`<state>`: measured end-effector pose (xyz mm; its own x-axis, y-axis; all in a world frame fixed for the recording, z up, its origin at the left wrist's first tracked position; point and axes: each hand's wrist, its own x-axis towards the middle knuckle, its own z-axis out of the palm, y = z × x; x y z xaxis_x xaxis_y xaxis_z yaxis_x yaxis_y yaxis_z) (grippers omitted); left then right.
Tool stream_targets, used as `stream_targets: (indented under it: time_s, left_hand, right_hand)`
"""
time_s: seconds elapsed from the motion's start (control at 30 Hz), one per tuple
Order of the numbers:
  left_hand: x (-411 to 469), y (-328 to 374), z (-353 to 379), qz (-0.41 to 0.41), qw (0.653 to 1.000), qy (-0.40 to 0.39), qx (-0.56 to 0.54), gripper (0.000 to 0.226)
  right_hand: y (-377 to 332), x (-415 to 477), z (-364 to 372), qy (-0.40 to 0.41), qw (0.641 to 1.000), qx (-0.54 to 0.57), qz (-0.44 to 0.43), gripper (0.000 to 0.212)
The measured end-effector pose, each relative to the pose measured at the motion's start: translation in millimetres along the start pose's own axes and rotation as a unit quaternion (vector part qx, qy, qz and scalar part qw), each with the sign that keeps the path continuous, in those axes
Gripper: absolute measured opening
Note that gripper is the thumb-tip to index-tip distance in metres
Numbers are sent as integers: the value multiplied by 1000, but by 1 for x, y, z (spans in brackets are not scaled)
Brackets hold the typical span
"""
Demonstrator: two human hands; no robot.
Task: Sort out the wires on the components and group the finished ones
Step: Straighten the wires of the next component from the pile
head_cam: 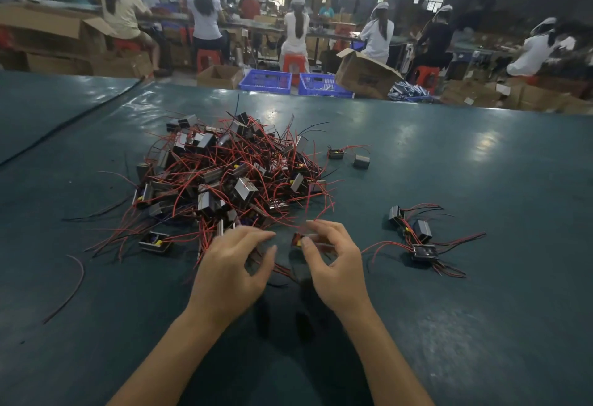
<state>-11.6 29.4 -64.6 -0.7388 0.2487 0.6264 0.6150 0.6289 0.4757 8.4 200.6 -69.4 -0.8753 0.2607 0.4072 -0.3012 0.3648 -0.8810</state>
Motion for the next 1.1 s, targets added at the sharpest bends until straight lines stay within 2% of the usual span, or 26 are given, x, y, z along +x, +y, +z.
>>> stream_targets:
  time_s: [0.07, 0.13, 0.2, 0.3, 0.37, 0.47, 0.57, 0.7, 0.83, 0.93, 1.0, 1.1]
  left_hand:
    - [-4, 8, 5, -36, 996, -65, -49, 34]
    - [-9, 12, 9, -81, 986, -118, -87, 51]
    - [-10, 14, 11, -98, 975, -130, -151, 55]
    - [-8, 18, 12, -106, 963, -111, -220, 27]
    - [-4, 20, 13, -177, 943, -75, -274, 15]
    - [1, 22, 13, -288, 887, -19, -360, 15]
    - [4, 24, 10, -350, 839, 3, -416, 18]
    - [2, 21, 10, -346, 859, 13, -378, 17]
    - [0, 17, 9, -304, 908, 23, -288, 15]
    - [-1, 17, 9, -278, 924, 9, -264, 12]
    - [0, 18, 9, -294, 910, 3, -293, 11]
    - [2, 22, 10, -344, 841, -28, -416, 10]
  right_hand:
    - [-8, -2, -2, 1, 996, 84, -1, 20]
    - [-16, -3, -3, -7, 988, 154, 12, 17]
    - [-22, -4, -4, -23, 978, 207, 34, 17]
    - [-26, -4, -5, -48, 964, 255, 51, 23]
    - [-28, -3, -6, -35, 965, 259, 36, 24]
    - [-27, -3, -7, 29, 973, 228, 12, 21]
    - [-23, -3, -7, 45, 982, 181, 40, 15]
    - [-19, -5, -3, -27, 988, 138, 67, 18]
    - [-19, -13, 0, -139, 987, 80, -11, 27]
    - [-19, -15, 4, -125, 989, 47, -62, 11]
    - [-21, -14, 7, -83, 992, 83, -40, 6]
    - [-23, -9, 7, -9, 982, 179, 60, 24]
